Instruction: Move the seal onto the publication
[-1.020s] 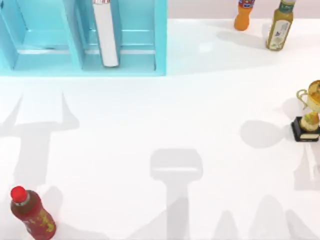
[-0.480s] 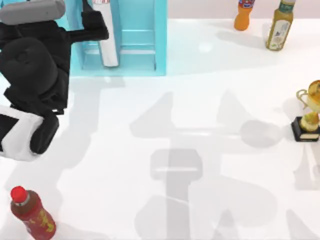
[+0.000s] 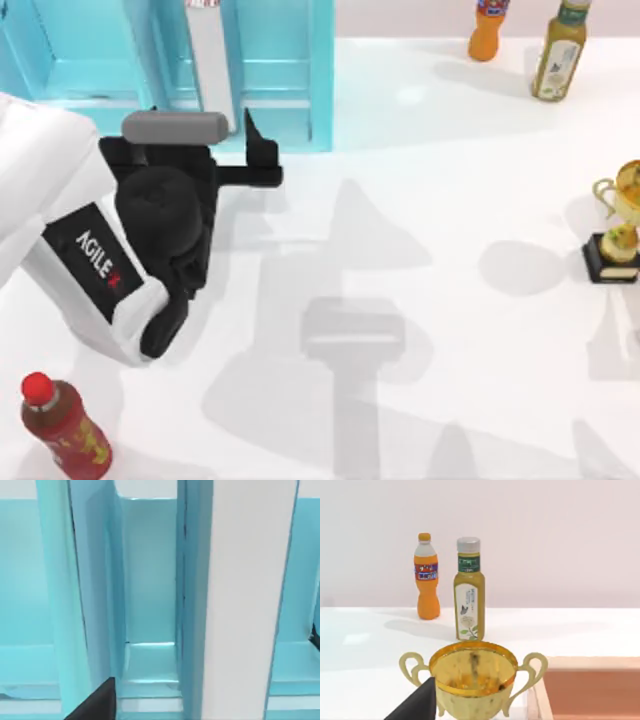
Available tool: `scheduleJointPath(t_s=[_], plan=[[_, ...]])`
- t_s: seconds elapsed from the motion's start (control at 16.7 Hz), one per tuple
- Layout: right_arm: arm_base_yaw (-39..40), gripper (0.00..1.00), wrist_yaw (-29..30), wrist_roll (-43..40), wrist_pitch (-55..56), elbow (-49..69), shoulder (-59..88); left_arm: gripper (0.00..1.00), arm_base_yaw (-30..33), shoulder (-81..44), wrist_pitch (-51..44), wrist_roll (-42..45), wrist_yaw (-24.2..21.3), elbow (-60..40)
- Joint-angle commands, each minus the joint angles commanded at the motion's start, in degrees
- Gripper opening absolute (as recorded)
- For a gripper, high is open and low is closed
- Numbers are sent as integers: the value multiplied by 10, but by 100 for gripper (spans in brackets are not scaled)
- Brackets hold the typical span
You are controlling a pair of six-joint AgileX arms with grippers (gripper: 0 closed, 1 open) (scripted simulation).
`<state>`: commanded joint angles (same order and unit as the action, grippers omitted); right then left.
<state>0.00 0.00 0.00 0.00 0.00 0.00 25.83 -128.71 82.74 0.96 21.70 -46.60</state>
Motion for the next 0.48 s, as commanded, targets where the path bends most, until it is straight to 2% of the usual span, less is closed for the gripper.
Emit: scheduleJointPath(t_s=[0.48], plan=[[0, 100, 0, 0, 0, 0, 0, 100, -3, -9, -5, 0, -3, -7]])
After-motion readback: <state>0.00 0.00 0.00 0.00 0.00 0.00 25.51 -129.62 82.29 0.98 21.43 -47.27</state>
